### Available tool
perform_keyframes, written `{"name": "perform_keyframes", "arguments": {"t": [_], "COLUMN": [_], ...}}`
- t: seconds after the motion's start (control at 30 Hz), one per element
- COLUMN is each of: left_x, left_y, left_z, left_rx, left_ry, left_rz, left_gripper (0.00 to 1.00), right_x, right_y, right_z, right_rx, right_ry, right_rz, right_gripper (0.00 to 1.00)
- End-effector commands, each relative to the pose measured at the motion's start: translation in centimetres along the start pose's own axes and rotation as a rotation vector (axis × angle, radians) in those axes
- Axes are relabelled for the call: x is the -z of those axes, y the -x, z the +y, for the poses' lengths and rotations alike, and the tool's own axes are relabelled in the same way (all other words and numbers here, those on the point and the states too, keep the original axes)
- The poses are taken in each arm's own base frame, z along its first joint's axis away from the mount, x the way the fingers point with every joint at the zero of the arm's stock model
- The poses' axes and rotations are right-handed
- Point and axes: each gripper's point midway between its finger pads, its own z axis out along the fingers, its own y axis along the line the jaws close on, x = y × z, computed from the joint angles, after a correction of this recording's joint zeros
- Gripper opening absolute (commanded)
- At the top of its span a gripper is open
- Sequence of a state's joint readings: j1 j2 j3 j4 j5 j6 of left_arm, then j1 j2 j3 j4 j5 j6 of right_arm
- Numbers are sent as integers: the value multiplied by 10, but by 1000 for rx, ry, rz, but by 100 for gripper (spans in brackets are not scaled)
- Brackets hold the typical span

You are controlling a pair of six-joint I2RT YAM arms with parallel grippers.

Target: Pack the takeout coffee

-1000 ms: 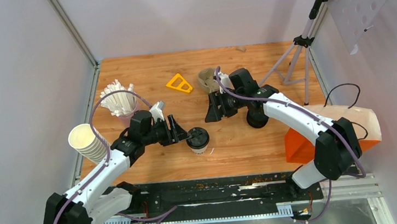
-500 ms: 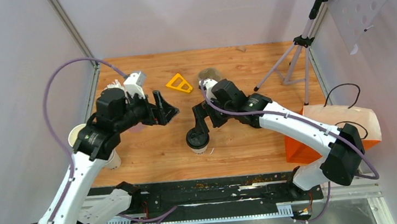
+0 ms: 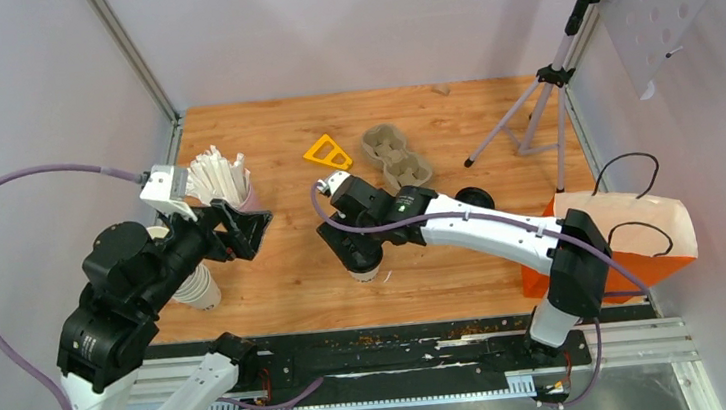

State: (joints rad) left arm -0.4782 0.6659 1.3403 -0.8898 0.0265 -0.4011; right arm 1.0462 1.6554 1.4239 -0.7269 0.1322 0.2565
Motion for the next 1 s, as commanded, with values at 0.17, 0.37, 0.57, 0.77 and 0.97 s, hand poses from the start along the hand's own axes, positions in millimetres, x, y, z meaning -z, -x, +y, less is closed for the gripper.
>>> {"name": "perform_keyframes", "arguments": {"t": [0.17, 0.37, 0.57, 0.77, 0.97], "left_x": [2, -1, -2, -3, -4], "left_y": [0, -7, -12, -17, -20], "left_z": [13, 17, 21, 22, 24], "left_rx": [-51, -58, -62, -57, -58], "left_ry": [59, 70, 80, 82, 86], "left_rz": [-14, 4, 10, 17, 22], "left_gripper": [100, 100, 100, 100, 100], "right_x": [-4, -12, -19, -20, -14], "right_y": [-1, -8, -18, -22, -21], "right_z": [0, 2, -3, -4, -9], "right_rx": [25, 40, 55, 66, 79], "right_ry": [-5, -4, -28, -27, -27], "right_rz": [15, 39, 66, 70, 65], "right_gripper": [91, 89, 85, 77, 67]}}
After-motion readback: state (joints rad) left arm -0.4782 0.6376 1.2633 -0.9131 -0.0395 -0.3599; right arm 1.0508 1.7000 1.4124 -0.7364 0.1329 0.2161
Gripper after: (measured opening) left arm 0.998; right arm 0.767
